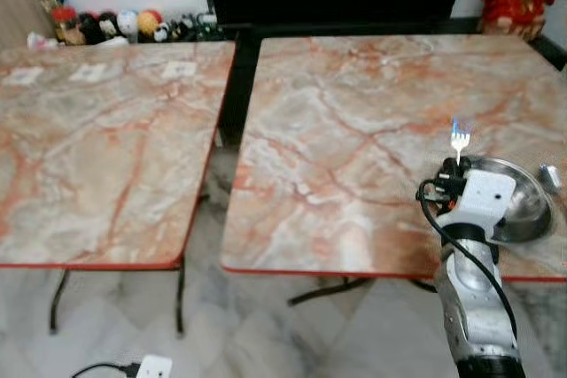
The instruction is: Setting the table
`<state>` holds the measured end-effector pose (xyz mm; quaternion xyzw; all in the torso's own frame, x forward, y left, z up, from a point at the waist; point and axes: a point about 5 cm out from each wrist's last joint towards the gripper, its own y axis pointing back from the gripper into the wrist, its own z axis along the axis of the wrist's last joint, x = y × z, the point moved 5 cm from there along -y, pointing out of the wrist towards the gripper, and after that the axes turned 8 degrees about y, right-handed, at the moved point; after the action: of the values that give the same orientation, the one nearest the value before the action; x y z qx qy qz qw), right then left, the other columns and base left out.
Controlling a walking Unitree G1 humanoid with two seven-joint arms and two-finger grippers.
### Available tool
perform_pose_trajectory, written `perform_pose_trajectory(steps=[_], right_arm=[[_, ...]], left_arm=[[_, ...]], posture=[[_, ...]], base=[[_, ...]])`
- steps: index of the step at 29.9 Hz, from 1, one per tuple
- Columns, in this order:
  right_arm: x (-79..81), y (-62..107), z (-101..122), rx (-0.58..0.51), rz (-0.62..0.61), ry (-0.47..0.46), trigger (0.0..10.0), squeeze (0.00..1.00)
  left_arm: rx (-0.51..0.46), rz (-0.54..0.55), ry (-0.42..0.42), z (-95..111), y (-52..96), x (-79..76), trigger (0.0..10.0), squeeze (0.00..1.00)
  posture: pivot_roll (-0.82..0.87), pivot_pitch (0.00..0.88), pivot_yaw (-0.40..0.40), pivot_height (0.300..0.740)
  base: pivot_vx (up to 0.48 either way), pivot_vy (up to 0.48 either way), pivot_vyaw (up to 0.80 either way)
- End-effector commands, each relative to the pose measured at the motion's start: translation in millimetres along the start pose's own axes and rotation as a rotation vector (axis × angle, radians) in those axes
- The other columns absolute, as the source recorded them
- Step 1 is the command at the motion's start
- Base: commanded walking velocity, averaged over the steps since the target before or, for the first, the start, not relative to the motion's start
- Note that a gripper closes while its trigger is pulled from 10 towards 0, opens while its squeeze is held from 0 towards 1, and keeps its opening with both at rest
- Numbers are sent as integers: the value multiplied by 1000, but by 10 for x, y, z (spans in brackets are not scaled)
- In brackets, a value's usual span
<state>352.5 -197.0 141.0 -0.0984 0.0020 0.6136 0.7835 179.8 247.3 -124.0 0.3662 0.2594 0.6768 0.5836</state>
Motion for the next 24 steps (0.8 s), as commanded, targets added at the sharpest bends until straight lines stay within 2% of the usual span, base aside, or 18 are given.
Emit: perform_pose_trajectory(steps=[1, 12, 24], right_arm=[[-82, -27, 51, -15, -24, 14, 10000, 0], [-137, -58, 40, -9, -50, 16, 10000, 0], [-280, -81, -2, 7, -94, 31, 10000, 0]], left_arm=[[13, 5, -7, -25, 3, 19, 10000, 0], [11, 12, -4, -14, 0, 30, 10000, 0], [8, 18, 5, 8, -7, 42, 10000, 0]], posture=[[-84, 65, 44, 740], [-81, 69, 43, 740], [-78, 79, 43, 740]], base=[[0, -458, 0], [0, -417, 0], [0, 0, 0]])
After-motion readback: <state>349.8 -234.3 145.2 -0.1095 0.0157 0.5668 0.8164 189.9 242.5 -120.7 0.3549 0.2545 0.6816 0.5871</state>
